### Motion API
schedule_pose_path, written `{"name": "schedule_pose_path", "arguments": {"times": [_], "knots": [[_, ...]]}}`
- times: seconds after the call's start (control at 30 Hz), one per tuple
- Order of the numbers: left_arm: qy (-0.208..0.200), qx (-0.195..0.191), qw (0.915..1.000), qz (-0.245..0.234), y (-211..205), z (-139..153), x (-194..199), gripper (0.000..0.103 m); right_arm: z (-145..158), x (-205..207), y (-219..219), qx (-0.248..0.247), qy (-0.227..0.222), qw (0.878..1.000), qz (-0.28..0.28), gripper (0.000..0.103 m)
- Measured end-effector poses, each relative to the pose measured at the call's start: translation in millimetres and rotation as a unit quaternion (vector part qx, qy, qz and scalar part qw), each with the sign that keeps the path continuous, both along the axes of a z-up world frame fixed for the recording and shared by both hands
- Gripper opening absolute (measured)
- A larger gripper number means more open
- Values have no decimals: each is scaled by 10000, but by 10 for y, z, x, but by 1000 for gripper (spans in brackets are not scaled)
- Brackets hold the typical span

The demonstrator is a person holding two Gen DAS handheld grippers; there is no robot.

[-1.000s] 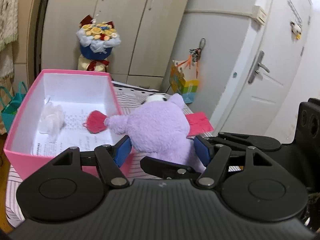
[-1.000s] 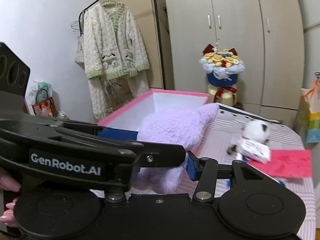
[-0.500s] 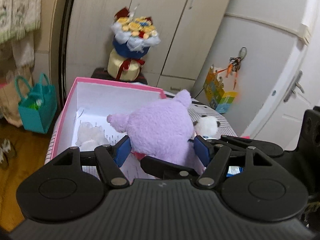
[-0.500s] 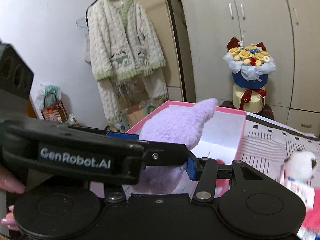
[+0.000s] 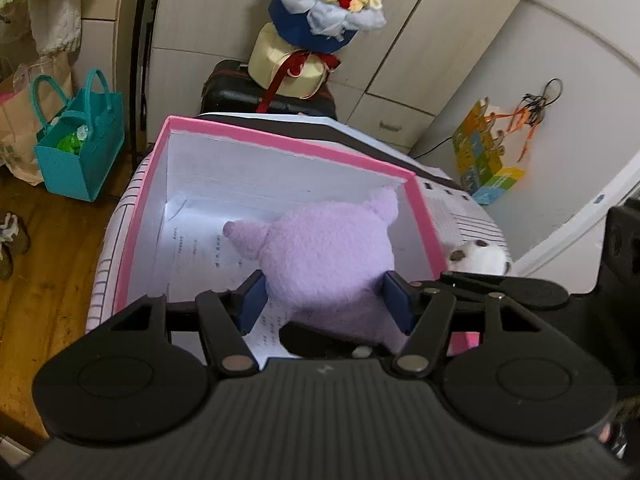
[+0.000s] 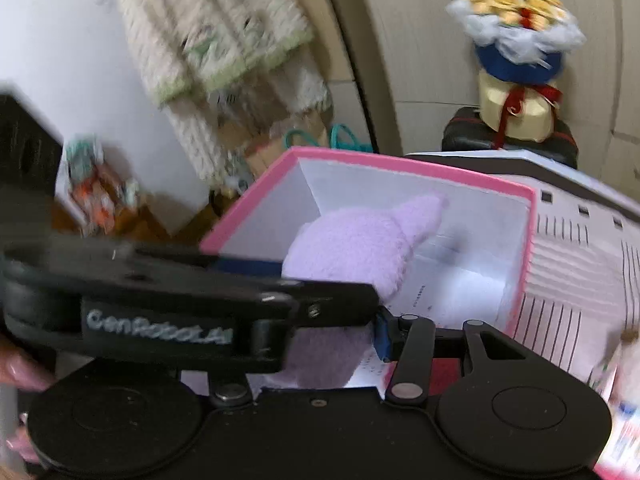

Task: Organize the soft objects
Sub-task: 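Carry the lilac plush over the pink box with the right tool, then open the right tool to drop the plush into the box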

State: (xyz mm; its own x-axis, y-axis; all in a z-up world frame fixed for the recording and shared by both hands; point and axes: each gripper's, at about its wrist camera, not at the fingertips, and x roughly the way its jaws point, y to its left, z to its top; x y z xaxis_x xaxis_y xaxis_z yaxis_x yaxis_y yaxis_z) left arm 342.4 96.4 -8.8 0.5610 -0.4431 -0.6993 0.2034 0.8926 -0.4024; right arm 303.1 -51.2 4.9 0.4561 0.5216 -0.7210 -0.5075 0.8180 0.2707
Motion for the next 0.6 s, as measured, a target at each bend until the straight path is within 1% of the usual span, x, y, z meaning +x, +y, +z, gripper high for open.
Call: {"name": "schedule_pose_path", "arguments": {"times": [0.1, 0.2, 0.23, 0.33, 0.4, 0.43, 0.5, 0.6], "knots": [[52, 111, 9999, 18, -46, -62, 83, 61, -92, 51, 103, -332, 51, 9994, 27, 55], [124, 112, 9999, 44, -26, -105, 135, 61, -122, 123, 119, -440, 77, 9990, 31, 55], [122, 135, 9998, 37, -22, -109, 138, 61, -116, 148, 125, -461, 94, 9989, 49, 57], [11, 327, 9994, 69, -20, -84, 103, 61, -75, 107, 176, -835, -135, 9963, 119, 69], [-96, 453, 9989, 89, -22, -54, 59, 67, -22, 23, 172, -1039, -364, 9939, 49, 69], [-174, 485, 9987, 64, -17, -33, 15, 68, 2, -11, 143, -1019, -427, 9939, 38, 70], [-345, 556, 9979, -38, -21, 10, -87, 75, 50, -108, 71, -854, -483, 9951, 84, 70], [-641, 754, 9949, -186, -47, 97, -297, 75, 96, -265, -49, -736, -649, 9952, 72, 70]]}}
